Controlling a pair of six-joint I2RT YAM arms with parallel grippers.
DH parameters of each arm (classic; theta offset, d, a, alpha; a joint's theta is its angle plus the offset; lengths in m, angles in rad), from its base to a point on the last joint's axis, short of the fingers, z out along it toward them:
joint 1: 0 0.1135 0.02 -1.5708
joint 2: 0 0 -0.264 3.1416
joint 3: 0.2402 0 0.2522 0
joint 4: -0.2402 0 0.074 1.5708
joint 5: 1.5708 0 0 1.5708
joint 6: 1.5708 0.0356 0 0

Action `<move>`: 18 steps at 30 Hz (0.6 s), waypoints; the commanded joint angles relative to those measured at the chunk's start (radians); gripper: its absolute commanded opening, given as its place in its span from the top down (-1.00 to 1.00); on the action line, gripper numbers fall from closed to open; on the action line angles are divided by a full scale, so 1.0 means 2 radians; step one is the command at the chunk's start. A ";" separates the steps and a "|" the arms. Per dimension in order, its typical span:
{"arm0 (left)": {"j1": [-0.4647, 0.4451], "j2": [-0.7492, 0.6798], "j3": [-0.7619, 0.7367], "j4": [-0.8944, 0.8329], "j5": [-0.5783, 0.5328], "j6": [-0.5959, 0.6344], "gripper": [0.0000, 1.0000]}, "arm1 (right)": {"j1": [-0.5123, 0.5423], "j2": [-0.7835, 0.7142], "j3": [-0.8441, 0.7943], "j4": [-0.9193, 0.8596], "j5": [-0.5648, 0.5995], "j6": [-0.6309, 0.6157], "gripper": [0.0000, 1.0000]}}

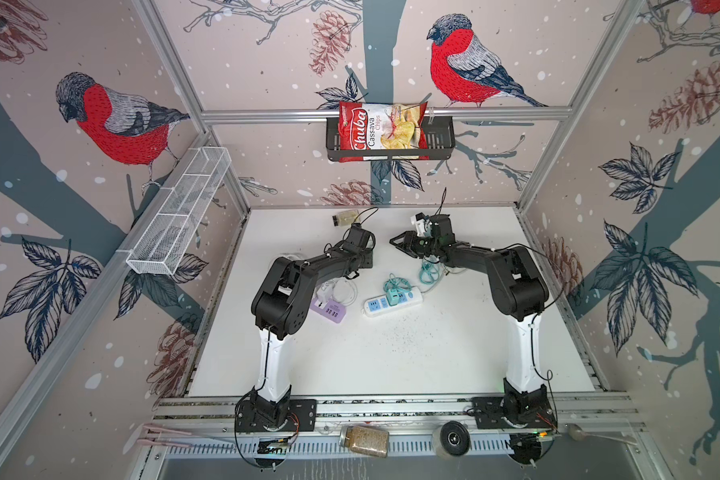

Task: Insert the plug
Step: 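Close the left gripper on the light green charger while the right gripper holds it, then lift the light green charger with the left gripper while the right gripper moves in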

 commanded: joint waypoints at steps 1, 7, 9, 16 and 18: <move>-0.004 0.011 0.014 0.010 0.004 0.015 -0.15 | -0.007 -0.010 -0.007 -0.011 0.004 -0.017 0.05; -0.013 0.031 0.041 -0.003 -0.004 0.023 -0.15 | -0.015 -0.023 -0.022 -0.015 0.007 -0.024 0.03; -0.013 0.040 0.050 -0.011 -0.007 0.023 -0.15 | -0.016 -0.026 -0.025 -0.013 0.008 -0.025 0.03; -0.014 0.049 0.057 -0.024 -0.015 0.021 -0.13 | -0.022 -0.038 -0.039 -0.008 0.007 -0.026 0.02; -0.014 0.051 0.055 -0.025 -0.015 0.021 -0.12 | -0.024 -0.038 -0.041 -0.007 0.007 -0.025 0.02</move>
